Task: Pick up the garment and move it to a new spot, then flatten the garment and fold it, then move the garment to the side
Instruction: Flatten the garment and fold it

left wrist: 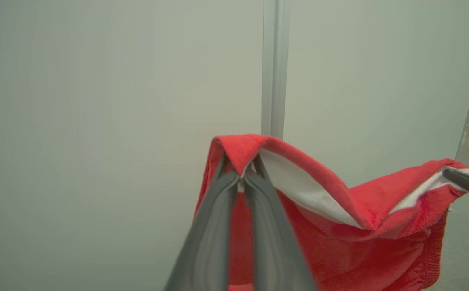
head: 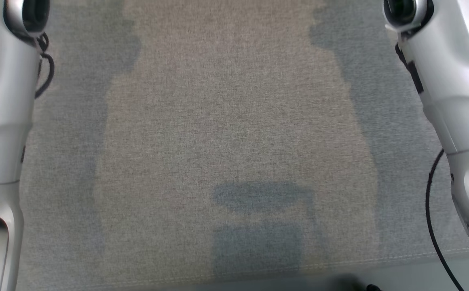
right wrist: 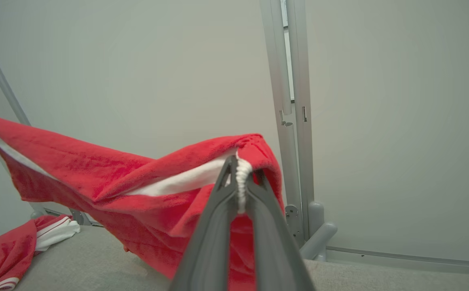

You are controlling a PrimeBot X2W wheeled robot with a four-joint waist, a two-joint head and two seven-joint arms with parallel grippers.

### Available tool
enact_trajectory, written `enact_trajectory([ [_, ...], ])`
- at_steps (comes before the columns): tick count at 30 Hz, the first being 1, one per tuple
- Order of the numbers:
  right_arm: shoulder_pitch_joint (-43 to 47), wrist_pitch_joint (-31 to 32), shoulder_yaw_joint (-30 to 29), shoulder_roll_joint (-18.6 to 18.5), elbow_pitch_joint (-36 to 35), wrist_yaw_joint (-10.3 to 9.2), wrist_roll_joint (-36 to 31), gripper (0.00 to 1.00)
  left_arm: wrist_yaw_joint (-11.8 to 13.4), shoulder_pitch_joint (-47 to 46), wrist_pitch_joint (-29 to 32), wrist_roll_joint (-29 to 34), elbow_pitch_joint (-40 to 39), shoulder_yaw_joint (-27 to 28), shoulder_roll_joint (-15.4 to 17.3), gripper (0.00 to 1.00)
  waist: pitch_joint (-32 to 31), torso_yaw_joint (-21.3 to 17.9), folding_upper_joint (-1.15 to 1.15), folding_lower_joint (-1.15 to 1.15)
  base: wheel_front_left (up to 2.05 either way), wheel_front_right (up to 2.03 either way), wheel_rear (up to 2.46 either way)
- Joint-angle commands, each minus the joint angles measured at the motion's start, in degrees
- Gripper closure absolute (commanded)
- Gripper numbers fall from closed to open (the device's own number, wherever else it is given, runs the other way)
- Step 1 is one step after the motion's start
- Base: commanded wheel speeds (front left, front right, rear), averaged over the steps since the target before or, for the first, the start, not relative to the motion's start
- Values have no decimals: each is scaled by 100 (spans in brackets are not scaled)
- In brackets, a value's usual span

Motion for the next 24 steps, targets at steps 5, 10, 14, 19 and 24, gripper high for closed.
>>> enact_trajectory([
  [5,536,-23,272,-258,-476,0,256,100,-7,540,-31,-423,-517,208,98,100,475,80,0,-2,0,0,0],
  [10,1124,-21,544,-537,-1090,0,596,100,-8,1294,-32,-621,-1268,323,269,100,346,63,0,-2,0,0,0],
  [14,1904,-22,508,-802,-1710,0,715,100,-8,2287,-30,-604,-1935,392,373,100,141,118,0,-2,0,0,0],
  [19,3186,-21,161,-902,-2474,0,661,100,-7,3708,-25,-387,-2596,656,299,100,-178,204,0,-2,0,0,0],
  [24,4489,-22,-183,-726,-3006,0,463,100,-7,5030,-26,-44,-2956,908,-148,100,-553,327,0,-2,0,0,0],
])
